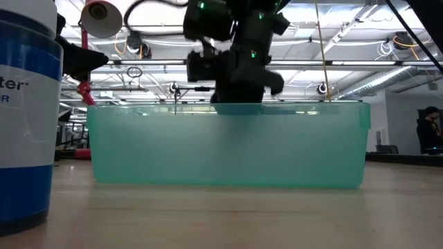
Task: Pick & Place food coloring
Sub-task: Put the small orange food coloring bottle into the green bin, then put the small violet food coloring bottle into the green bin
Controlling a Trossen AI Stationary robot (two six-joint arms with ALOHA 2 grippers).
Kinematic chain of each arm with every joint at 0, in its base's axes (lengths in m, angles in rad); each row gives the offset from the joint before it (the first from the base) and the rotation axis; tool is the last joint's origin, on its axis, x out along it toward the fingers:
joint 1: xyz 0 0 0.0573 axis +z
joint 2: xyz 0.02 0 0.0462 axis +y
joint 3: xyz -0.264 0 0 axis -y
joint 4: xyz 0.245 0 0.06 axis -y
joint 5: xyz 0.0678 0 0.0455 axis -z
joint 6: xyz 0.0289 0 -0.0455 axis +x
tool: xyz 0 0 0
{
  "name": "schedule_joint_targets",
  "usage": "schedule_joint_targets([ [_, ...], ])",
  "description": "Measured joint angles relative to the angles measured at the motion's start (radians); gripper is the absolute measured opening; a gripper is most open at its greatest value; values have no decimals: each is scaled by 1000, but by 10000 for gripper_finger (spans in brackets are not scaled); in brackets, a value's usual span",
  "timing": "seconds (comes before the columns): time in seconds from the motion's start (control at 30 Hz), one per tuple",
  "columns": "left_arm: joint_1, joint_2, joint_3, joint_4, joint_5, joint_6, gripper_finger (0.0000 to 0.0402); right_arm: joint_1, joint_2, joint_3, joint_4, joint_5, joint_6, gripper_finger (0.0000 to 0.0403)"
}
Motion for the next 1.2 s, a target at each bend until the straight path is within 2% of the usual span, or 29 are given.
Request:
schedule_joint_targets([
  [0.23, 0, 0, 0, 0, 0, 0, 67, 11, -92, 1, -33, 105, 1, 136],
  [0.53, 0, 0, 0, 0, 0, 0, 67, -11, -285, 0, -166, 369, 122, 142],
  [0.67, 0, 0, 0, 0, 0, 0, 67, -64, -366, -79, -180, 411, 158, 150],
  [0.97, 0, 0, 0, 0, 0, 0, 67, -282, -464, -348, -153, 400, 158, 172],
  [1.1, 0, 0, 0, 0, 0, 0, 67, -349, -464, -429, -99, 293, 150, 177],
  [1.2, 0, 0, 0, 0, 0, 0, 67, -372, -465, -477, -54, 254, 140, 178],
])
